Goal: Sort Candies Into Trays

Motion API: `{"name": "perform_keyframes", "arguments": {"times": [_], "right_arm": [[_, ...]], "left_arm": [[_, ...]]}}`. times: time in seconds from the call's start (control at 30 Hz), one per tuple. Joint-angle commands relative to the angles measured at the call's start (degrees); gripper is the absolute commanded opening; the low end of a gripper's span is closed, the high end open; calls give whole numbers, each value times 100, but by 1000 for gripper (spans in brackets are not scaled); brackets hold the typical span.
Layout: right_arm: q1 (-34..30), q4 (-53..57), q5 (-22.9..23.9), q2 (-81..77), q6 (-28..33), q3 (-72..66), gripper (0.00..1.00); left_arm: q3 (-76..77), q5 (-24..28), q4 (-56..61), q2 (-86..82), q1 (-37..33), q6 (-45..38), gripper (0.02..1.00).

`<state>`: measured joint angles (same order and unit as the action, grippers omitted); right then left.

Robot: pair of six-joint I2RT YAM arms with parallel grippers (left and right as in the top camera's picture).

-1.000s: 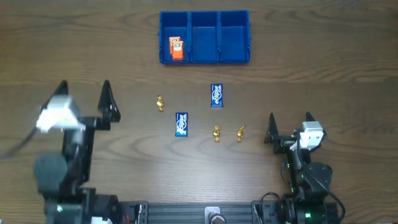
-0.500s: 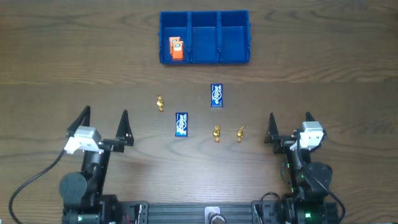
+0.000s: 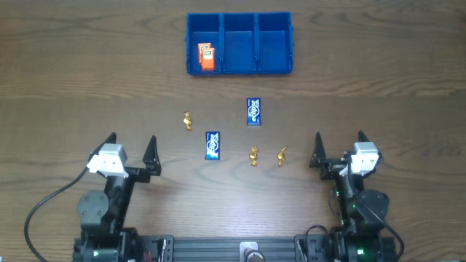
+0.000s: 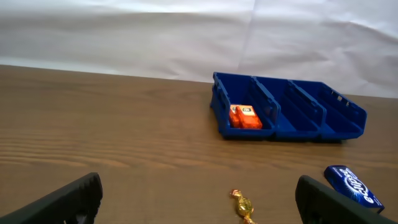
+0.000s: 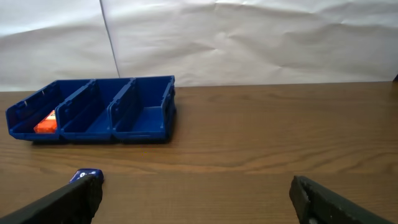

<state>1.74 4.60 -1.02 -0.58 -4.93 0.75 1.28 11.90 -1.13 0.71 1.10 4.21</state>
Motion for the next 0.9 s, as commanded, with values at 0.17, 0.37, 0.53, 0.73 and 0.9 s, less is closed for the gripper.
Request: {"name": "perform_keyframes", "arguments": {"times": [0.17, 0.37, 0.53, 0.73, 0.9], "right_arm": [[46, 11, 50, 42, 72, -31, 998], [46, 11, 50, 42, 72, -31, 998], [46, 4, 48, 42, 72, -31, 998], [46, -365, 48, 42, 72, -31, 998], [46, -468, 0, -94, 9, 35, 998]], "left_arm": [[-101, 105, -208, -44, -39, -39, 998], [-101, 105, -208, -44, -39, -39, 998], [-101, 105, -208, -44, -39, -39, 998], [-101, 105, -208, -44, -39, -39, 998], [-101, 105, -208, -44, -39, -39, 998]]}}
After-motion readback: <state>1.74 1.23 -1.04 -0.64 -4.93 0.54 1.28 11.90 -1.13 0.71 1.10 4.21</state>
